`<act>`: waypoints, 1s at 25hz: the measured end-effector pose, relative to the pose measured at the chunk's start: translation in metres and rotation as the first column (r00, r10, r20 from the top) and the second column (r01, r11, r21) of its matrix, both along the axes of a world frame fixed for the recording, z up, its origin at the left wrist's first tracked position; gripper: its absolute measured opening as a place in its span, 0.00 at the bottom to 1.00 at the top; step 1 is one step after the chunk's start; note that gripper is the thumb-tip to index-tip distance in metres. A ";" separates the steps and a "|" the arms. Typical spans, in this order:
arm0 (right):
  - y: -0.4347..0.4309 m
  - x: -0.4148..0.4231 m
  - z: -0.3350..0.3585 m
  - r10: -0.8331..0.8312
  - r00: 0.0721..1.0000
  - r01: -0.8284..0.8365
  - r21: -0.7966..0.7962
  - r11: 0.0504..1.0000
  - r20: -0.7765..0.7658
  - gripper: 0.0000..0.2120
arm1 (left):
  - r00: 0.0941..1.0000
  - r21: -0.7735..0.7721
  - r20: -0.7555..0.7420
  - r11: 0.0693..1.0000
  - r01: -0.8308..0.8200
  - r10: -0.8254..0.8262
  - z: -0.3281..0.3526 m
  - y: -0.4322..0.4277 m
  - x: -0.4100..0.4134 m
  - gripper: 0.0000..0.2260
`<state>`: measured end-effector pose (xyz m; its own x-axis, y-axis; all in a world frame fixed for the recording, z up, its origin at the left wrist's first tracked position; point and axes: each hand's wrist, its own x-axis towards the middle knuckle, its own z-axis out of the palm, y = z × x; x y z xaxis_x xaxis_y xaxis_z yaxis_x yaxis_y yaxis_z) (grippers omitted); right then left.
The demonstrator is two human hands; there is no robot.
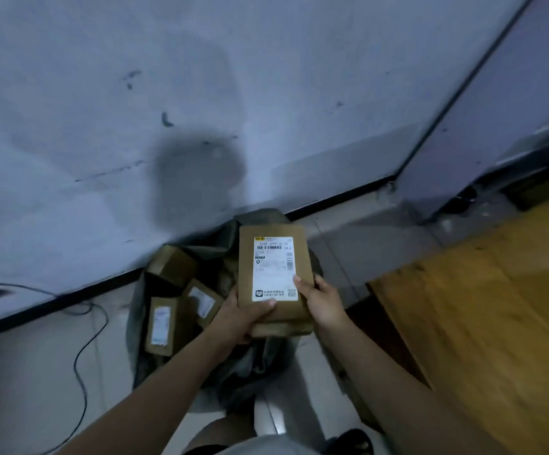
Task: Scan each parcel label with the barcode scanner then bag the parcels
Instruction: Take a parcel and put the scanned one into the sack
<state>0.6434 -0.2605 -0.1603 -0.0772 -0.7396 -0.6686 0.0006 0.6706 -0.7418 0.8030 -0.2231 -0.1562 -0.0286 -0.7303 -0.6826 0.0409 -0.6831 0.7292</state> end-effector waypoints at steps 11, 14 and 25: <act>-0.075 0.131 -0.039 0.316 0.940 -0.290 0.184 0.939 -0.132 0.08 | 0.996 0.400 0.056 0.915 0.042 -0.070 -0.059 -0.051 0.132 0.18; -0.066 0.114 -0.052 0.237 0.961 -0.193 0.272 0.943 -0.141 0.05 | 0.981 0.470 0.073 0.874 0.126 -0.181 -0.069 -0.050 0.134 0.17; -0.057 0.029 -0.039 0.067 0.954 0.009 0.250 0.968 -0.291 0.09 | 0.947 0.429 0.220 0.895 0.123 -0.235 -0.058 -0.037 0.104 0.08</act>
<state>0.6724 -0.3178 -0.1992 -0.2796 -0.5599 -0.7799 -0.2149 0.8282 -0.5175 0.9066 -0.2600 -0.2140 0.0862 -0.3882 -0.9175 -0.2620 -0.8974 0.3551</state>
